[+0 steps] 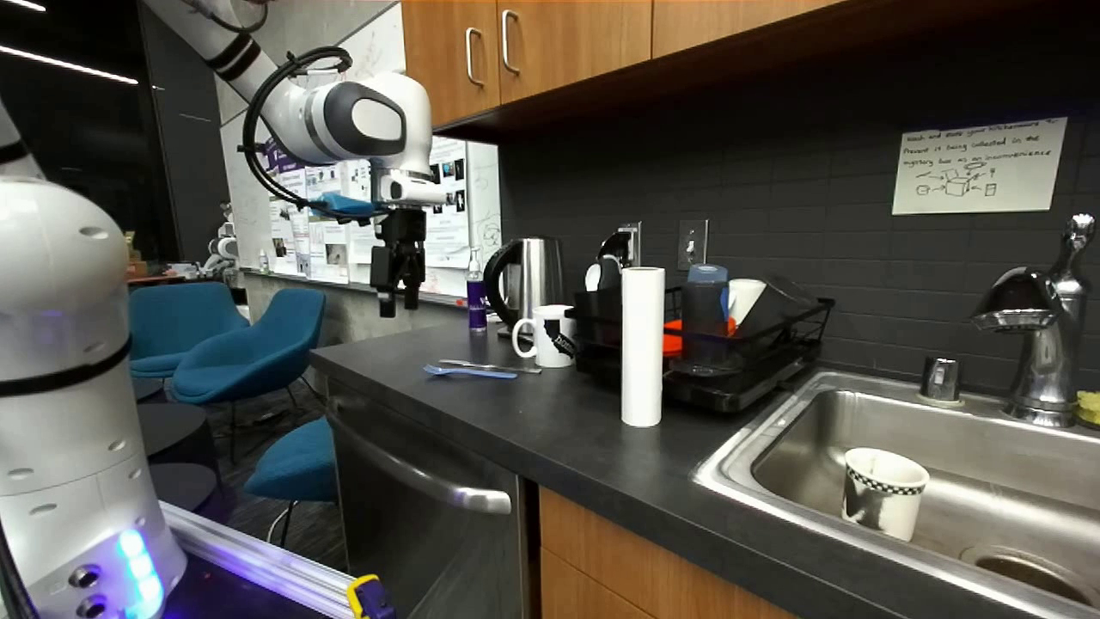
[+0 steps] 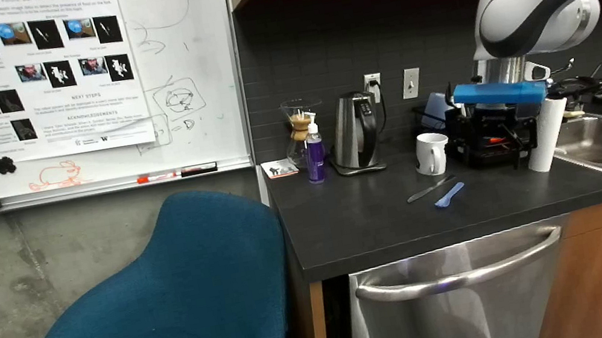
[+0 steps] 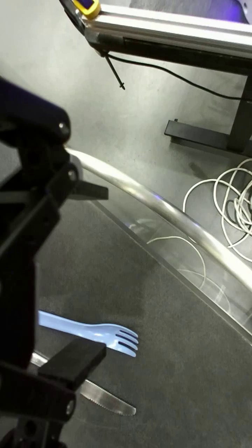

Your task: Put the fork on the dishrack.

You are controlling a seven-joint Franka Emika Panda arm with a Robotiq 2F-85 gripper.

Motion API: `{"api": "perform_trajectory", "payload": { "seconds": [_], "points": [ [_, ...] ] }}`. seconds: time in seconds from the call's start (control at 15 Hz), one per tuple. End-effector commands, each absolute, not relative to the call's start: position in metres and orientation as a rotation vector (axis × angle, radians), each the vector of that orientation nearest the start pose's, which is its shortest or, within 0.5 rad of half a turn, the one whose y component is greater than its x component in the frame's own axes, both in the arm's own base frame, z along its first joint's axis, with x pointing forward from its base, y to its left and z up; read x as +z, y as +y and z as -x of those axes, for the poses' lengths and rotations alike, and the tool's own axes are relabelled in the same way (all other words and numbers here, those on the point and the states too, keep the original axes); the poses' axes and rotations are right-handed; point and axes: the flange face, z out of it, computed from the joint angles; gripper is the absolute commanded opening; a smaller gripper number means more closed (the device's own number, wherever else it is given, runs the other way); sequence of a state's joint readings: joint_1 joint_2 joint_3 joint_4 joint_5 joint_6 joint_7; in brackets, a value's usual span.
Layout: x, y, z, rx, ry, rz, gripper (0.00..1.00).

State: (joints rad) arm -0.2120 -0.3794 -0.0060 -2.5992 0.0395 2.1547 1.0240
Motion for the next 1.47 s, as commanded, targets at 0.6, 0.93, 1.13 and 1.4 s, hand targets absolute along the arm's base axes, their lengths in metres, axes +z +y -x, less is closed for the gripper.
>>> {"api": "perform_trajectory", "payload": {
  "seconds": [0.6, 0.93, 1.13, 1.4],
  "points": [
    [0.379, -0.085, -0.389, 0.118, 1.863, 2.521, 1.00],
    [0.379, -0.067, -0.395, 0.039, 1.986, 2.374, 1.00],
    [0.377, -0.061, -0.405, -0.048, 2.034, 2.335, 1.00],
    [0.376, -0.066, -0.426, -0.155, 2.089, 2.321, 1.00]
  ]
}}
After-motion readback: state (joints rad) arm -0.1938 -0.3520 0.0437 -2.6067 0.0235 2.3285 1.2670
